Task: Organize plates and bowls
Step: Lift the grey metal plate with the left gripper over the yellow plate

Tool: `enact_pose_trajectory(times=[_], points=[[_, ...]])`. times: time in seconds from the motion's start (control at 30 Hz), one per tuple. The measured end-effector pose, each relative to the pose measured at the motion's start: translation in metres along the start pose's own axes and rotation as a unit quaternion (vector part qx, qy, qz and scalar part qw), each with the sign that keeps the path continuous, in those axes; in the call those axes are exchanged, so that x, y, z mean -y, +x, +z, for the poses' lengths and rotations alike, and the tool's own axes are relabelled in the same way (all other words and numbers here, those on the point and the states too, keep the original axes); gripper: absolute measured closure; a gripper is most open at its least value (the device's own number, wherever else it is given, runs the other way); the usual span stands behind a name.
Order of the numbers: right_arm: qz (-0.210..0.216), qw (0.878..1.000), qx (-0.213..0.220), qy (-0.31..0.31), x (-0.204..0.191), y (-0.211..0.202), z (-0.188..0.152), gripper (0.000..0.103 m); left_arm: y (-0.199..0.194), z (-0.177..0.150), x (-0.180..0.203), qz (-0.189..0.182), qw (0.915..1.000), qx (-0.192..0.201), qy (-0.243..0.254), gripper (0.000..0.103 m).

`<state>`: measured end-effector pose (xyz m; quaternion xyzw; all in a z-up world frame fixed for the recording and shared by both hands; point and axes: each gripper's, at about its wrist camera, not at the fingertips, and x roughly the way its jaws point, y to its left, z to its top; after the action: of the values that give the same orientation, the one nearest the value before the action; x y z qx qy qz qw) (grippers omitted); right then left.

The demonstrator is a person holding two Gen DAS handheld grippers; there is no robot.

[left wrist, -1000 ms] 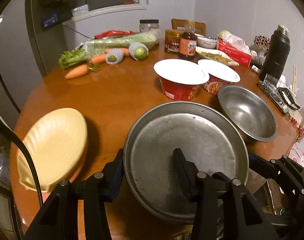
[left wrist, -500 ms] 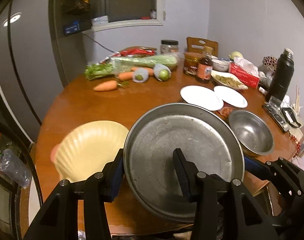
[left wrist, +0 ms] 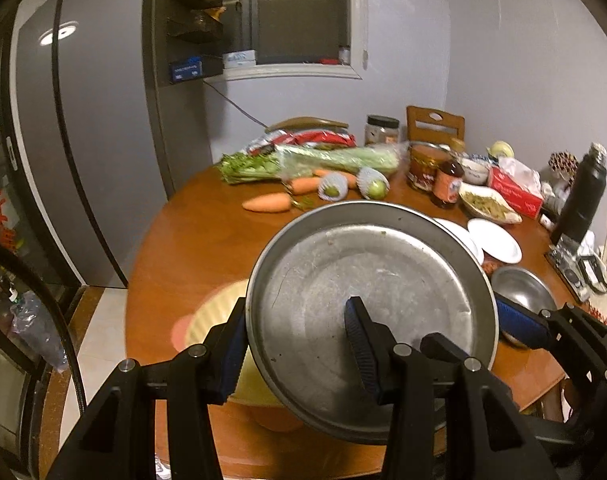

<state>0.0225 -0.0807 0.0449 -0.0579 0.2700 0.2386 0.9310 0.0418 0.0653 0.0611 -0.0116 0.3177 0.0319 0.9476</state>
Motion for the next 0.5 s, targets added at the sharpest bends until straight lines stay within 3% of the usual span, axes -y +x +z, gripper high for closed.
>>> enact_pose_trajectory(times=[0.27,0.5], points=[[0.022,1.0,0.004,-0.017,-0.021,0.022,0.025,0.053,0.002,0.016,-0.031,0.017,0.9998,0.005,-0.007,0.055],[0.03,0.999,-0.009,-0.031,-0.033,0.051,0.033,0.053,0.026,0.014,-0.05,0.025,0.9995,-0.011,-0.014,0.055]])
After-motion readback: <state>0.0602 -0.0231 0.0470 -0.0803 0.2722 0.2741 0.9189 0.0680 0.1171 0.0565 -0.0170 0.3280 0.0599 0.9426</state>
